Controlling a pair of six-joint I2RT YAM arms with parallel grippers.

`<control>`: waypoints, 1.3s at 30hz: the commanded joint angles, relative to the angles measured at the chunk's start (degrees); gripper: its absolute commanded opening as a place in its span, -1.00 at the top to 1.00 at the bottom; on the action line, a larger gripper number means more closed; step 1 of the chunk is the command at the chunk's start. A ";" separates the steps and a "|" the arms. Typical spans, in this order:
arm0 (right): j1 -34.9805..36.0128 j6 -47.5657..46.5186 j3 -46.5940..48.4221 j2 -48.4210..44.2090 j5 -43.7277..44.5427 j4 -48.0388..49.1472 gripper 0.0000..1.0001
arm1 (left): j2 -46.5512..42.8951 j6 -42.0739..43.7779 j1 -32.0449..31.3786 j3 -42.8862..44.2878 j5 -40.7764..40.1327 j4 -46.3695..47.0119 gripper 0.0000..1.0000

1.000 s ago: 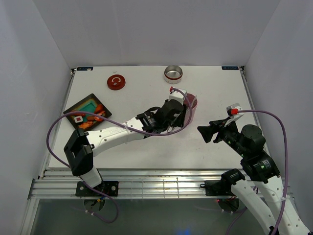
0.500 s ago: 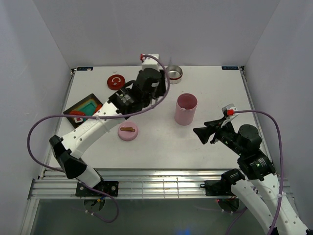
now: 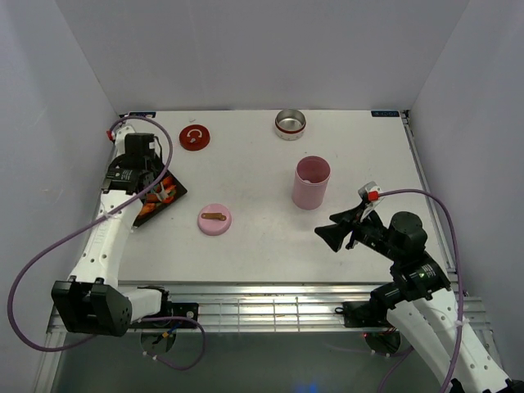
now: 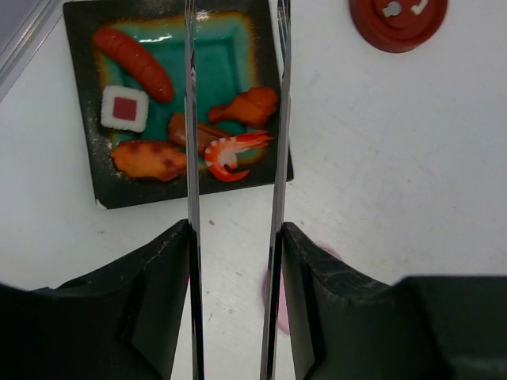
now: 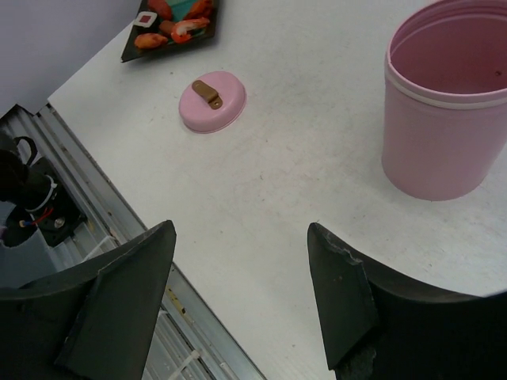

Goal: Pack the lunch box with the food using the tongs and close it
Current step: Pick up the fake food from the plate.

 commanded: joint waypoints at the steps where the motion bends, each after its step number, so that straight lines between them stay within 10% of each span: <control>1: 0.38 0.46 -0.20 -2.03 -4.82 4.84 -0.47 | -2.78 -0.48 5.16 -3.36 5.36 0.52 -0.15; 13: 5.74 0.46 -1.00 -4.14 -3.60 5.19 -0.48 | 2.39 -0.30 24.07 -4.79 14.60 6.58 -0.10; 39: 6.45 0.54 -0.82 -4.76 -2.72 5.45 -0.48 | 6.19 -5.67 25.13 -8.29 13.47 8.61 -0.11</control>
